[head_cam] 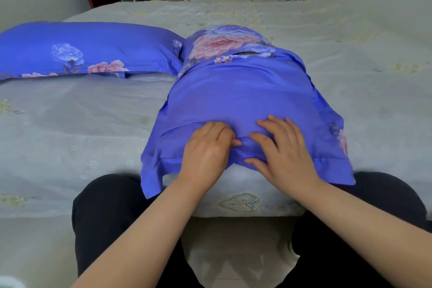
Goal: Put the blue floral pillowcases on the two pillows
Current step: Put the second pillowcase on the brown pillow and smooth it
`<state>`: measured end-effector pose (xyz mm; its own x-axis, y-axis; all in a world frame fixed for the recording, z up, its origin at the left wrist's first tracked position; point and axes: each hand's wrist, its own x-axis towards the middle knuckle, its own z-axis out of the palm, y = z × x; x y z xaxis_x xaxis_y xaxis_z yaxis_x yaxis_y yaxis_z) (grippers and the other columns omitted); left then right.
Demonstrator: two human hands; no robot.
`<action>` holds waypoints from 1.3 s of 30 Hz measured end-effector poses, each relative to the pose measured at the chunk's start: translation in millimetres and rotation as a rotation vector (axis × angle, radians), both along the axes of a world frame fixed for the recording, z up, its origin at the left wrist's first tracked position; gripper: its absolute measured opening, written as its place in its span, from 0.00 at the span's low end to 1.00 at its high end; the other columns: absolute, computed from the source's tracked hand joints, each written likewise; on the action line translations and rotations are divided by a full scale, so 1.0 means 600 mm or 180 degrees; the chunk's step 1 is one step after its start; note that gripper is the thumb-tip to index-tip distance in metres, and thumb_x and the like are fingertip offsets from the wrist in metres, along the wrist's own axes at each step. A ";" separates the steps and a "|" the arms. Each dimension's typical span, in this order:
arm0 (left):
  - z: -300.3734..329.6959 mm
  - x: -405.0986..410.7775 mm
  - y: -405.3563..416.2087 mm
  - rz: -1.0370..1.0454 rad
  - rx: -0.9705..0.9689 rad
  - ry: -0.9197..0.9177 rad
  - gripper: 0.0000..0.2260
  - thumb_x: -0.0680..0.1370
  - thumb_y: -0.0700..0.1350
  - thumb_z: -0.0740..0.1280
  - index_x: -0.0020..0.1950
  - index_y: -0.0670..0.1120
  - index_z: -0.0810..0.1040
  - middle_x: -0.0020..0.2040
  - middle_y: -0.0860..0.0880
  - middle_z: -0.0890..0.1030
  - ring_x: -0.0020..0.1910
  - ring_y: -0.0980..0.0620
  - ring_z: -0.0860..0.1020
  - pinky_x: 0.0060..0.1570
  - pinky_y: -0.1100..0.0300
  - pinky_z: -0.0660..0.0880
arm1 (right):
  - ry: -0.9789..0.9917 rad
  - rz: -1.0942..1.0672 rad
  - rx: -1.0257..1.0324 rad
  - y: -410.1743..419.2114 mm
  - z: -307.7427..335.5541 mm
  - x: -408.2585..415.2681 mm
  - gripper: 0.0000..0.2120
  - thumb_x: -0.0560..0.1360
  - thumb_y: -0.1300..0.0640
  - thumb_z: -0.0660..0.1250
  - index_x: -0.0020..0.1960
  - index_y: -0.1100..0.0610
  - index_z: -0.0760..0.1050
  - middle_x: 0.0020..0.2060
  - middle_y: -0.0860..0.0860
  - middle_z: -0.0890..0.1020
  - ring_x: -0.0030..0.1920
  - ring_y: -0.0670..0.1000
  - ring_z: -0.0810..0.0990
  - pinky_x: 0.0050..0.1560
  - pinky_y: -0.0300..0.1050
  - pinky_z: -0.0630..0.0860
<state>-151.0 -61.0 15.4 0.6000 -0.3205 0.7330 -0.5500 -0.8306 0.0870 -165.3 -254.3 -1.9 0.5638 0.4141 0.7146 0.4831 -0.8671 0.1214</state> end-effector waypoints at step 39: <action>0.192 0.187 -0.035 -0.0311 0.0838 0.1099 0.11 0.77 0.50 0.64 0.60 0.54 0.74 0.59 0.54 0.74 0.62 0.49 0.67 0.66 0.47 0.57 | 0.2999 0.0175 0.0658 -0.056 0.261 0.240 0.11 0.71 0.53 0.72 0.37 0.49 0.70 0.33 0.44 0.71 0.36 0.47 0.69 0.39 0.42 0.64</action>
